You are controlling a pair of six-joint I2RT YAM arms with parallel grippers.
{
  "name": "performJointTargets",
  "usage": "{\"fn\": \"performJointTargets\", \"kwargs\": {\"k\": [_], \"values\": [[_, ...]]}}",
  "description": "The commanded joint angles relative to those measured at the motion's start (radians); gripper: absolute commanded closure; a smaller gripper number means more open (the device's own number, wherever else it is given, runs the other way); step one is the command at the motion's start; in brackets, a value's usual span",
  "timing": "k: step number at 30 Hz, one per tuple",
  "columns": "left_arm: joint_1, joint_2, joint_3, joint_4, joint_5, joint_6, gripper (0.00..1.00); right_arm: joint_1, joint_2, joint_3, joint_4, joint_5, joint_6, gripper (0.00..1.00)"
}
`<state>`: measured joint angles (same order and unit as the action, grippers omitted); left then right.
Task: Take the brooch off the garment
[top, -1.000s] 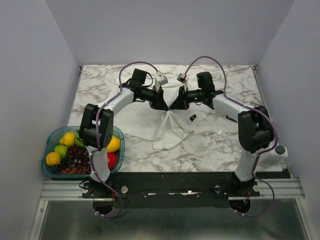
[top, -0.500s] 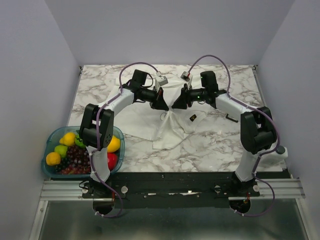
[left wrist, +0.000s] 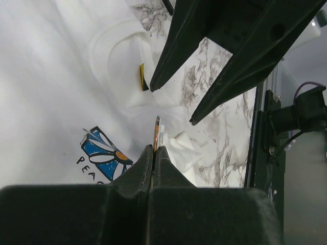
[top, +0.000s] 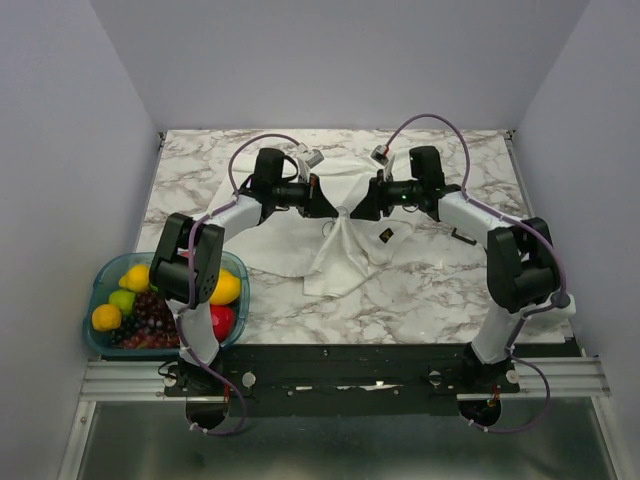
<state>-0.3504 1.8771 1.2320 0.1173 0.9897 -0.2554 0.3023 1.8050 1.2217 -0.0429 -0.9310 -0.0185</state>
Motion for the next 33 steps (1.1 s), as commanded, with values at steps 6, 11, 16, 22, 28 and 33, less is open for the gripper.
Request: {"fn": "performJointTargets", "kwargs": {"k": [6,11,16,22,28,33], "values": [[0.021,-0.007,0.021,0.090,0.052,-0.105,1.00,0.027,0.045,0.053,0.025,-0.051,-0.032,0.43],[0.021,0.008,0.037,0.078,0.069,-0.102,1.00,0.032,0.037,0.071,0.015,-0.042,-0.077,0.43],[0.021,0.027,0.055,0.073,0.076,-0.105,1.00,0.035,0.036,0.081,0.011,-0.020,-0.123,0.44],[0.021,0.040,0.070,0.061,0.087,-0.101,1.00,0.049,0.037,0.094,-0.003,0.012,-0.162,0.49],[0.021,0.047,0.078,0.050,0.090,-0.090,1.00,0.050,0.053,0.116,-0.003,0.020,-0.152,0.53],[0.021,0.050,0.084,0.047,0.095,-0.091,1.00,0.055,0.060,0.127,-0.008,0.026,-0.156,0.55]]}}
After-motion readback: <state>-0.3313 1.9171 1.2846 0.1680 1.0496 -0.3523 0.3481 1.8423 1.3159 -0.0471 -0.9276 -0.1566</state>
